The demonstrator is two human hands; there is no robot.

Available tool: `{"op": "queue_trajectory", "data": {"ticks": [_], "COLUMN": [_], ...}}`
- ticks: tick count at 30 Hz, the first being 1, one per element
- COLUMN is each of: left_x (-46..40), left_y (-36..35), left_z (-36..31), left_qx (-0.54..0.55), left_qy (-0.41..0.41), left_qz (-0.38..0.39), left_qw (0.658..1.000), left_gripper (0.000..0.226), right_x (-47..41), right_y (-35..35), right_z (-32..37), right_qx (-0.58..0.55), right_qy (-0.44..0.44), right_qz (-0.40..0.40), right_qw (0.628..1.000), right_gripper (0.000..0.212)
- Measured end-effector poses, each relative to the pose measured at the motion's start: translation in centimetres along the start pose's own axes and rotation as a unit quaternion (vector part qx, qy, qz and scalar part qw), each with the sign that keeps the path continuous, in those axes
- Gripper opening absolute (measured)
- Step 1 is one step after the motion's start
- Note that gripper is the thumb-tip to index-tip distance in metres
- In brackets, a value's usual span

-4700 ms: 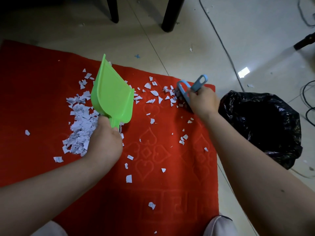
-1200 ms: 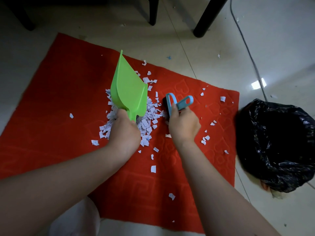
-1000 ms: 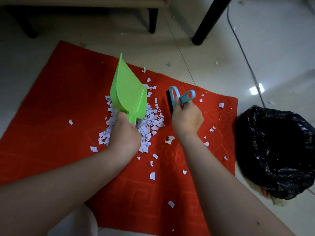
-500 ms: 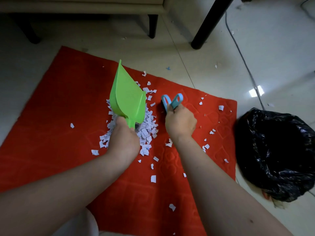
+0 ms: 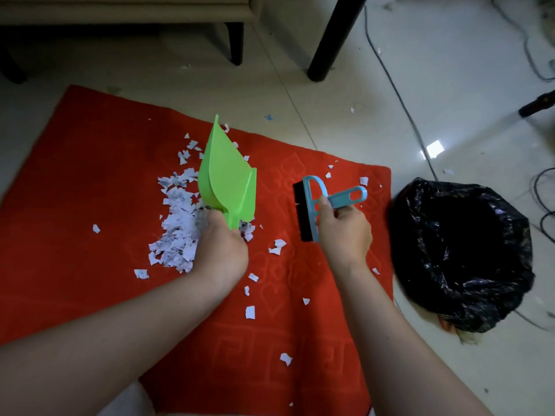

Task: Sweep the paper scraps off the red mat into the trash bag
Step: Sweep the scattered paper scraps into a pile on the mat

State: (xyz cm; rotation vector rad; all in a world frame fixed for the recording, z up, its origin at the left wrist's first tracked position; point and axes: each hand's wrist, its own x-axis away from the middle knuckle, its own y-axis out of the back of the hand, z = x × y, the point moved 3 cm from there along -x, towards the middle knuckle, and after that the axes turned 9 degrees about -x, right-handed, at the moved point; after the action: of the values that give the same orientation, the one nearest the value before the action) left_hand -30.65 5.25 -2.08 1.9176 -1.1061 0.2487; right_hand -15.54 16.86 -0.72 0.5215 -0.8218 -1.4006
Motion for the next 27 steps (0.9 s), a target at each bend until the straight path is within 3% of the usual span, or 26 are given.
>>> {"op": "queue_trajectory", "data": {"ticks": [9,14,21,27], "left_x": [1.0,1.7,2.1,1.8], "left_y": [-3.2,-3.8,-4.8,-4.3], "left_z": [-1.6,-1.9,-1.6,-1.4], "left_qx": [-0.019,-0.049,-0.074,-0.078], "left_qy": [-0.023,-0.045,-0.052,-0.051], "left_qz": [0.037,0.061,0.094,0.094], "left_qw": [0.999,0.996,0.991,0.991], "left_gripper": [0.023,0.02,0.03,0.028], "right_x": [0.4,1.2,1.1,0.6], "right_y": [7.7,8.0,5.9,6.6], "right_z": [-7.7,-10.0,-9.7,-8.2], "right_qx": [0.096,0.133,0.015,0.053], "right_qy": [-0.096,-0.132,-0.146,-0.13], "right_qz": [-0.128,-0.121,-0.048,-0.132], "right_qw": [0.983,0.975,0.988,0.981], "right_gripper": [0.044,0.043,0.044,0.039]}}
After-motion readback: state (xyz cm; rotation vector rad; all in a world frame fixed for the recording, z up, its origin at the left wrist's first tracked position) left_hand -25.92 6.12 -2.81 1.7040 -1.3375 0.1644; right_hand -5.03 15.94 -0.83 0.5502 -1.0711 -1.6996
